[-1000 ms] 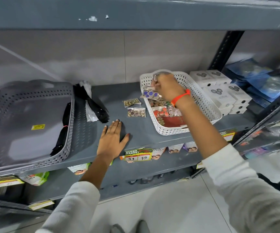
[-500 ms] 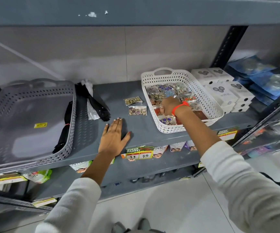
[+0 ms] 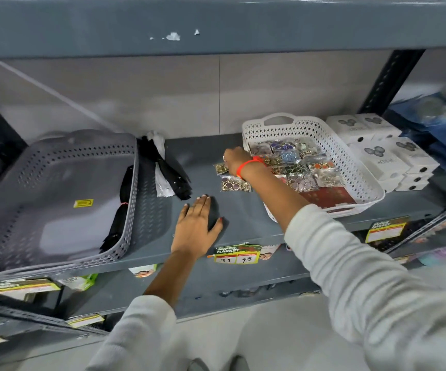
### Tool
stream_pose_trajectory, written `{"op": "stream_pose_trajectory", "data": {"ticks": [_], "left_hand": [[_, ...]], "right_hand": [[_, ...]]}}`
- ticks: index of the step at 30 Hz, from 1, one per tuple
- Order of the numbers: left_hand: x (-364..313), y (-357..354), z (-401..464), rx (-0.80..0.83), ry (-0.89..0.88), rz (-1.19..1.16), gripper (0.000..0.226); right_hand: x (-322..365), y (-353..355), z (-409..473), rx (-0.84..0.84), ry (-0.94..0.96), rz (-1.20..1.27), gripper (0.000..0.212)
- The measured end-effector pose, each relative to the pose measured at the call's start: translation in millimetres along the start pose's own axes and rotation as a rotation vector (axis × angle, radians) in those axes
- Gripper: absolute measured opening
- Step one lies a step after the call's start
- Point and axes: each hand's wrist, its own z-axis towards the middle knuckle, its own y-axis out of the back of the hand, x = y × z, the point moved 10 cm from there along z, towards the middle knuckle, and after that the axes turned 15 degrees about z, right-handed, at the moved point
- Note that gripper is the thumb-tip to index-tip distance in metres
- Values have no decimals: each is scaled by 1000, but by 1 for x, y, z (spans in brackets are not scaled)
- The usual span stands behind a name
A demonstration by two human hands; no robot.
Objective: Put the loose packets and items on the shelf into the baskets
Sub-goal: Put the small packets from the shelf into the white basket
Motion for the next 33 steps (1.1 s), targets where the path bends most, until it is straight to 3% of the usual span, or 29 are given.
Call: {"op": "stream_pose_trajectory", "data": {"ticks": [7, 13, 18, 24, 28, 33], "left_hand": [[-1, -2, 0, 9, -12, -4, 66], [-5, -2, 0, 17, -33, 36, 65], [-7, -3, -2, 28, -32, 65, 64], [-8, -5, -5, 47, -41, 79, 62], [-8, -6, -4, 57, -41, 48, 61], [-6, -6, -4, 54, -33, 31, 62]], "right_hand": [[1, -11, -1, 26, 25, -21, 31], [-9, 67, -20, -232, 51, 396, 30], [-52, 117, -50, -345, 15, 350, 36], [-100, 118, -90, -204, -188, 38, 30], [-135, 97, -101, -11, -346, -50, 46], [-154, 71, -85, 47, -328, -146, 34]]}}
